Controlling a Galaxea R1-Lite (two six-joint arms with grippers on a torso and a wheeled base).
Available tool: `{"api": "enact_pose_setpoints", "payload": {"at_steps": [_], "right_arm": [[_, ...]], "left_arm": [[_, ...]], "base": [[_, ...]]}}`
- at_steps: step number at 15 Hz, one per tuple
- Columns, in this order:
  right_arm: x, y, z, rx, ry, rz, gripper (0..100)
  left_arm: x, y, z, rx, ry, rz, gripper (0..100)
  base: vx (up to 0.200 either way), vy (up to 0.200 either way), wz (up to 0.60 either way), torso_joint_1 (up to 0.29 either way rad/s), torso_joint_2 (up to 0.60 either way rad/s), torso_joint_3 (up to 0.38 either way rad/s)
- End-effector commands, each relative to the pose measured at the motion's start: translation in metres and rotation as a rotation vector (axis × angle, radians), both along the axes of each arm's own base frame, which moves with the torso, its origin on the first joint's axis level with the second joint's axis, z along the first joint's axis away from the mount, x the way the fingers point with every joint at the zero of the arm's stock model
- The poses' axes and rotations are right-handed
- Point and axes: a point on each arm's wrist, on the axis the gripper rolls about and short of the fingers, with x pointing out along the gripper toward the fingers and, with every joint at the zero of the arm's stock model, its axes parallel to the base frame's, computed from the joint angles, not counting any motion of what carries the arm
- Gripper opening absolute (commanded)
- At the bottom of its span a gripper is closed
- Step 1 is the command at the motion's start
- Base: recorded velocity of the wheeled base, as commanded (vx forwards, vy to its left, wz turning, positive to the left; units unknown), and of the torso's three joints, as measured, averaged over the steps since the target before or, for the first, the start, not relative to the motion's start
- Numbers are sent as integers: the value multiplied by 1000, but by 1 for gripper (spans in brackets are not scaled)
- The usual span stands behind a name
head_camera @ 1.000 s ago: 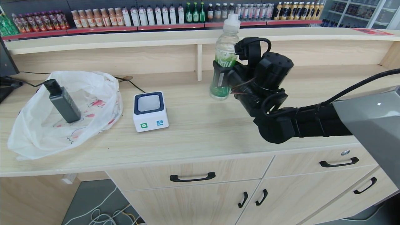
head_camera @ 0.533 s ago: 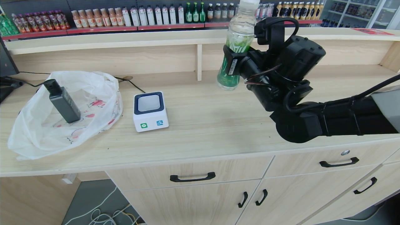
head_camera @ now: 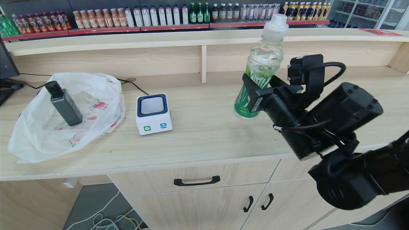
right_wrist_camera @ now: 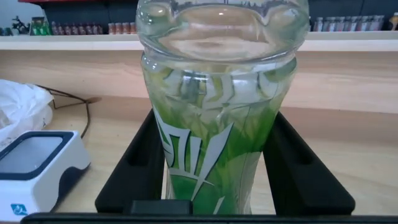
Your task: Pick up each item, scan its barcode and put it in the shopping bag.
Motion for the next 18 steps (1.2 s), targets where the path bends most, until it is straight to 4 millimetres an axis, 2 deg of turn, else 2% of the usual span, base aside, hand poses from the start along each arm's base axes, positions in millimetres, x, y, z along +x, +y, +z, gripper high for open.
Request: {"api": "enact_pose_setpoints", "payload": {"at_steps": [1, 3, 7, 10, 18], "right_arm": [[-45, -24, -9, -37, 15, 8, 0], [-67, -27, -13, -70, 32, 41, 0], [-86, -21, -11, -97, 10, 91, 0], [-103, -7, -17, -158, 8, 160, 0], [-155, 29, -18, -325, -116, 319, 0]], "left_arm": [[0, 0, 0, 0, 1, 0, 100], [0, 0, 0, 0, 0, 0, 100], [0, 0, 0, 0, 1, 0, 100], [0, 0, 0, 0, 1, 0, 100], [0, 0, 0, 1, 1, 0, 100]], "base": [[0, 0, 0, 0, 0, 0], [0, 0, 0, 0, 0, 0], [0, 0, 0, 0, 0, 0], [0, 0, 0, 0, 0, 0], [0, 0, 0, 0, 0, 0]]}}
